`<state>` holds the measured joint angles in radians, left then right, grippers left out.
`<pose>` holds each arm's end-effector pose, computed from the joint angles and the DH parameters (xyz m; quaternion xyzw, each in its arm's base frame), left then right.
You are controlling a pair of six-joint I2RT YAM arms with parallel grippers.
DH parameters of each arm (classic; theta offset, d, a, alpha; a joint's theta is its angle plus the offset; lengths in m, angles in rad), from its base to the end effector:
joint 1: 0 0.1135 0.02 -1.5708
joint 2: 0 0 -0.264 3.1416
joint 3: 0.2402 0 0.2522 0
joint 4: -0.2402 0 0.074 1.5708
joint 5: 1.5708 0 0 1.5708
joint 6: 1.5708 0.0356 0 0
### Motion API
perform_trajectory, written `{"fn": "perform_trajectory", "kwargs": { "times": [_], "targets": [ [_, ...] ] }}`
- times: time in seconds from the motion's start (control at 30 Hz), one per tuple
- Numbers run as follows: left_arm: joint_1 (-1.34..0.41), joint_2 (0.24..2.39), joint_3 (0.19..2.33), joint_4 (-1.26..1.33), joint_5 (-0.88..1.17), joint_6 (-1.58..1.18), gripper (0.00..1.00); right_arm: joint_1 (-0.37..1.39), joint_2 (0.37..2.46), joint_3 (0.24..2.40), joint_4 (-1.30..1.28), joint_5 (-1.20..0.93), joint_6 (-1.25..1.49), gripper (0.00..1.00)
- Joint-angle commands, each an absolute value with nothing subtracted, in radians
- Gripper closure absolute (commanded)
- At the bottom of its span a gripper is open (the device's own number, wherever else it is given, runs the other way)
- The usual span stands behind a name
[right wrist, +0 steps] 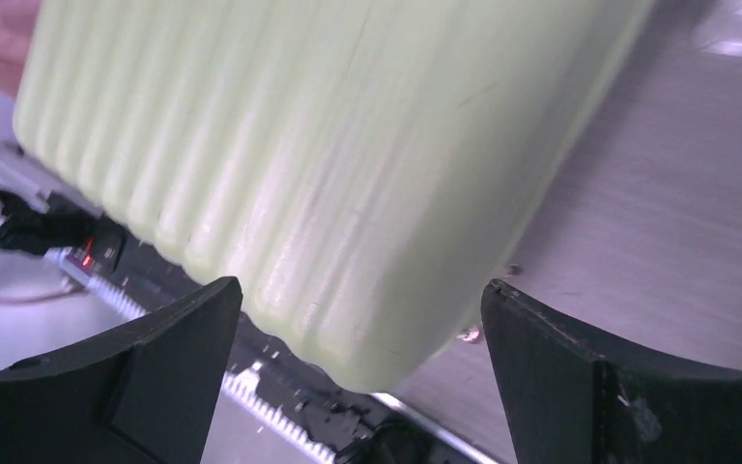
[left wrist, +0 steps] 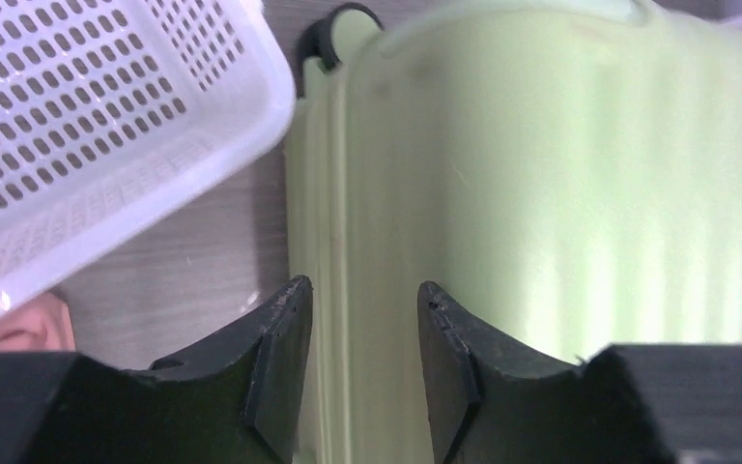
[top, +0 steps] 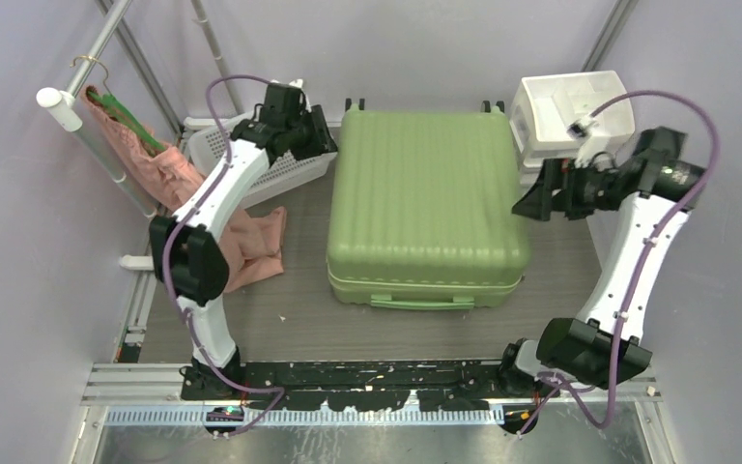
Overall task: Open, take out, and arrange the luggage
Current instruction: Adjust the luggage at the center of the board.
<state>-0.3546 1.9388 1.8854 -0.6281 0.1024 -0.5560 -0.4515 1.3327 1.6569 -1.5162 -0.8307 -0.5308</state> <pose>0.4186 -0.1589 0.3377 -0.0687 0.8992 -0.2304 0.3655 0.1978 -0.0667 0.4139 -0.1115 0.8949 0.2682 0.3388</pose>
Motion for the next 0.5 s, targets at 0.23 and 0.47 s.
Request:
{"fn": "perform_trajectory", "kwargs": {
  "times": [0.23,0.47],
  "targets": [
    [-0.394,1.323,1.384,-0.402,0.370,-0.566,0.61,-0.689,1.487,1.777,-1.663,-0.760,-0.820,0.34],
    [-0.567,1.035,1.162,-0.456,0.375,-0.432,1.00,-0.618,1.364,1.451,-1.587,-0.787,-0.961,0.66]
  ]
}}
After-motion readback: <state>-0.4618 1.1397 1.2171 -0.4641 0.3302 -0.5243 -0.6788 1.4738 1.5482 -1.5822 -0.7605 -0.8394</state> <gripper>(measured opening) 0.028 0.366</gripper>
